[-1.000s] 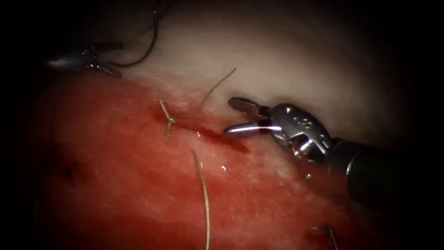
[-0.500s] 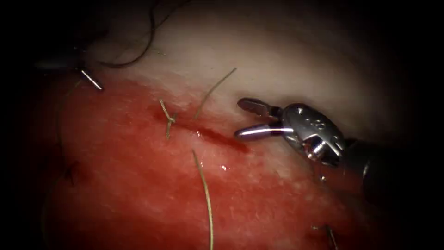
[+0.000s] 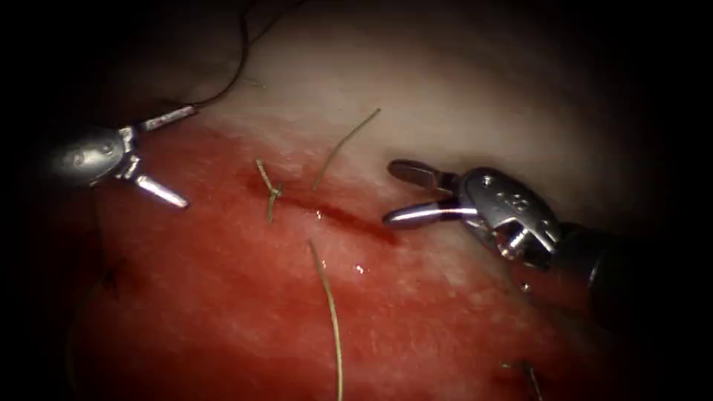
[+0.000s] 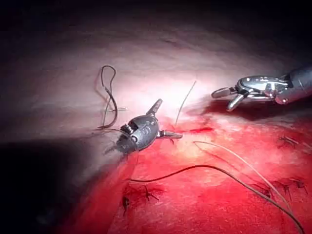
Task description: Wound Closure
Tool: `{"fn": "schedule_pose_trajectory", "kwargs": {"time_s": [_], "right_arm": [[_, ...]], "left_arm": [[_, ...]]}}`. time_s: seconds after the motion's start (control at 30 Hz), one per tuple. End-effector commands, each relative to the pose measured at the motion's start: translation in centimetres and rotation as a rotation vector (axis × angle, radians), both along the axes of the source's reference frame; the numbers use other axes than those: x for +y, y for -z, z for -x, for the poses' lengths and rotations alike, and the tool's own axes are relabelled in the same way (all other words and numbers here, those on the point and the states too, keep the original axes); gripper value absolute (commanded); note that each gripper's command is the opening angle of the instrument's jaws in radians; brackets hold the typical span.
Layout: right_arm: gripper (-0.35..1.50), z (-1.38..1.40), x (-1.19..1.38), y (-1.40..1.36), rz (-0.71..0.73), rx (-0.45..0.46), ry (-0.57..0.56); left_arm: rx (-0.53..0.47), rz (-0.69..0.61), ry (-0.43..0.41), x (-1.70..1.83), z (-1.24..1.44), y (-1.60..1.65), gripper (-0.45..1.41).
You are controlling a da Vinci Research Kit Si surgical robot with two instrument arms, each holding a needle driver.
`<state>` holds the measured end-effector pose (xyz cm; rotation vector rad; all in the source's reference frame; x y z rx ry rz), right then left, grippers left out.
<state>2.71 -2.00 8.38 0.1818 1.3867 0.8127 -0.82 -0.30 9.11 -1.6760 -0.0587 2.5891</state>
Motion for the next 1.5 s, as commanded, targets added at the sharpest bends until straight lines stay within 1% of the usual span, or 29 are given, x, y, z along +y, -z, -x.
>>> {"fn": "schedule_pose_trajectory", "kwargs": {"time_s": [0.03, 0.1, 0.2, 0.23, 0.27, 0.33, 0.37, 0.47, 0.57, 0.67, 0.9, 1.13, 1.3, 1.5], "right_arm": [[1.46, -0.05, 0.03, -0.04, -0.001, 0.004, 0.002], [1.46, -0.03, 0.03, -0.03, -0.002, 0.005, 0.004], [1.46, -0.01, 0.04, 0.0, -0.006, 0.005, 0.008], [1.46, 0.0, 0.03, 0.01, -0.006, 0.006, 0.009], [1.48, 0.0, 0.03, 0.02, -0.007, 0.007, 0.01], [1.48, 0.01, 0.03, 0.03, -0.007, 0.008, 0.011], [1.48, 0.0, 0.03, 0.03, -0.008, 0.007, 0.01], [1.48, 0.0, 0.03, 0.03, -0.008, 0.007, 0.01], [1.48, 0.01, 0.02, 0.04, -0.007, 0.009, 0.012], [1.48, 0.02, 0.0, 0.03, -0.006, 0.009, 0.013], [1.48, -0.05, 0.0, 0.0, -0.003, 0.003, 0.006], [1.48, -0.11, -0.07, -0.03, 0.002, 0.002, 0.011], [1.48, -0.16, -0.09, -0.05, 0.004, 0.002, 0.017], [1.48, -0.19, -0.12, -0.07, 0.004, 0.0, 0.022]], "left_arm": [[0.011, 0.026, -0.008, -0.06, 0.1, -0.08, 0.68], [0.02, 0.06, -0.018, -0.2, 0.19, -0.12, 0.68], [0.022, 0.115, -0.037, -0.57, 0.27, -0.26, 0.66], [0.025, 0.142, -0.048, -0.7, 0.28, -0.31, 0.59], [0.03, 0.184, -0.063, -0.86, 0.3, -0.4, 0.47], [0.039, 0.252, -0.088, -1.05, 0.35, -0.52, 0.37], [0.044, 0.272, -0.093, -1.14, 0.39, -0.59, 0.34], [0.056, 0.328, -0.107, -1.28, 0.53, -0.74, 0.34], [0.046, 0.352, -0.116, -1.38, 0.68, -0.8, 0.34], [0.019, 0.38, -0.101, -1.45, 0.82, -0.82, 0.34], [-0.012, 0.408, -0.101, -1.58, 1.08, -0.77, 0.37], [-0.02, 0.415, -0.094, -1.62, 1.26, -0.74, 0.42], [-0.021, 0.428, -0.097, -1.68, 1.4, -0.76, 0.42], [-0.029, 0.443, -0.101, -1.73, 1.46, -0.71, 0.44]]}}
